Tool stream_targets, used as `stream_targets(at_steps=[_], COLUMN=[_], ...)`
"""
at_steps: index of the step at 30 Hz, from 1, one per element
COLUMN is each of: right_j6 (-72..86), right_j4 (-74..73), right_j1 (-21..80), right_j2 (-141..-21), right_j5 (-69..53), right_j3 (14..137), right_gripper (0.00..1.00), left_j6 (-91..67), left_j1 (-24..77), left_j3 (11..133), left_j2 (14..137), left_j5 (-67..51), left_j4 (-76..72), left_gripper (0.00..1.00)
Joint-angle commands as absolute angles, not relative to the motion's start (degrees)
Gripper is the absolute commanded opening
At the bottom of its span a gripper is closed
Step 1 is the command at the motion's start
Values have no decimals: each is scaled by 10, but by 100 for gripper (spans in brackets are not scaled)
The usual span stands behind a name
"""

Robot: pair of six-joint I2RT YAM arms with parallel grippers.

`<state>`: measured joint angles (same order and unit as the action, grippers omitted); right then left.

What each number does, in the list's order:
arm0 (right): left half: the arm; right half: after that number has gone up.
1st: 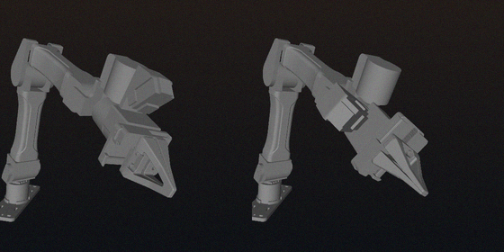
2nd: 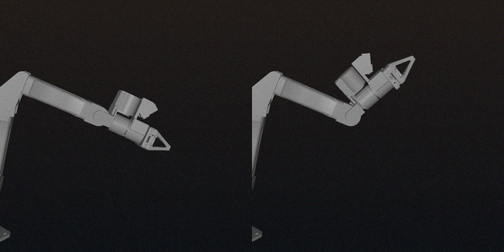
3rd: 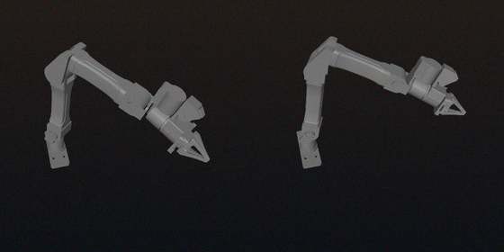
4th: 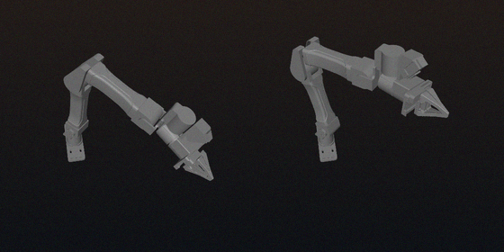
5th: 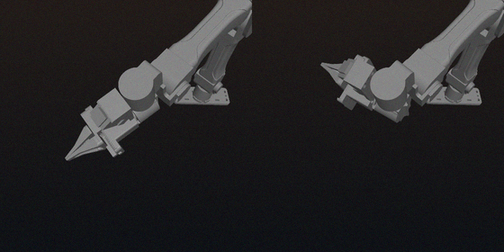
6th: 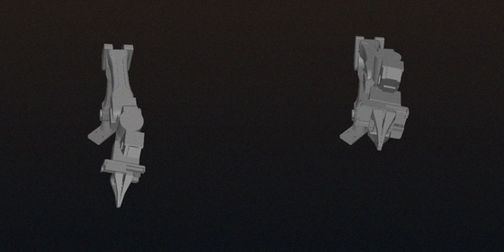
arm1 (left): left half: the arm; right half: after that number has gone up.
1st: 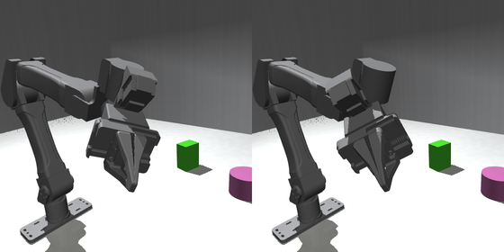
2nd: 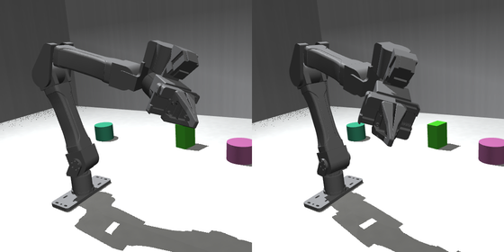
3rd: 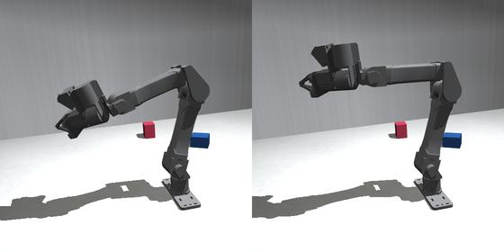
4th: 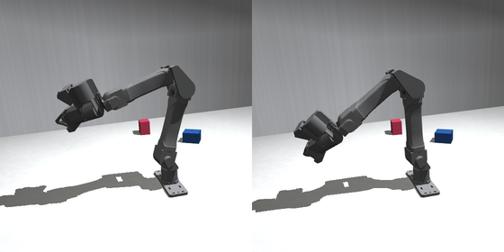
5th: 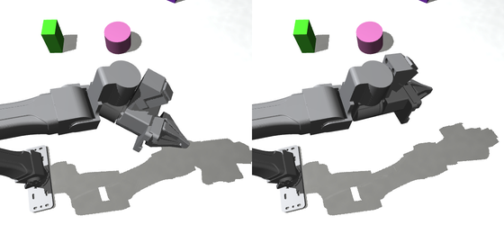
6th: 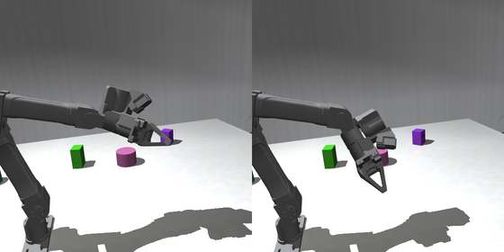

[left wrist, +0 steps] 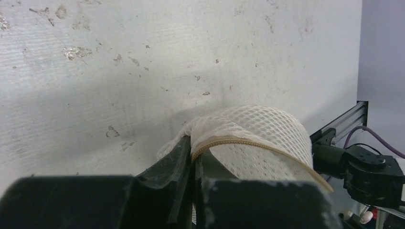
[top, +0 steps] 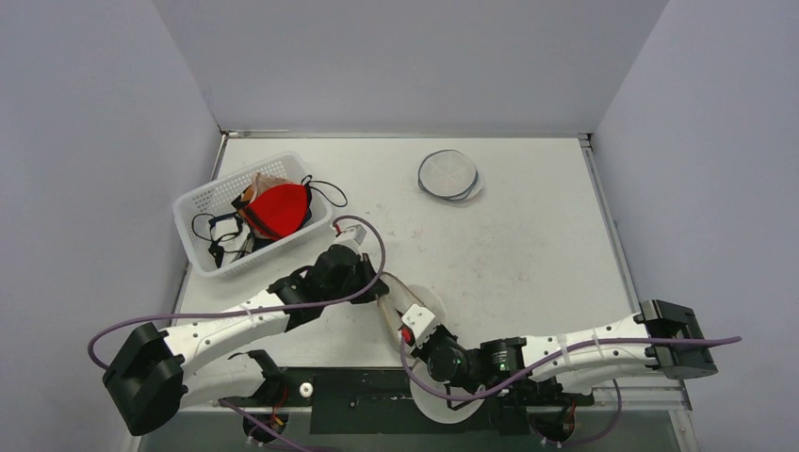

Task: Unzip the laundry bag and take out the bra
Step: Pick up the bra from the laundry bag.

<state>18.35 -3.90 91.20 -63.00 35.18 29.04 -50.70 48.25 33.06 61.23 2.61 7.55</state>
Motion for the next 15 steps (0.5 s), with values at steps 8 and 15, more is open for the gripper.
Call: stream_targets(at_steps=[8,15], right_j6=[86,109], right_j4=[-23,-31], right_j1=[959,962], right_j2=[-657,-698], right_j5=[321,284], right_j3=[356,350], right_gripper=[5,5], left_j6=[-467,-450], left_j1=[431,421], left_j3=[438,483], left_j2=[683,615], left_j5=[2,31], left_j4=[39,58], left_gripper=[0,0])
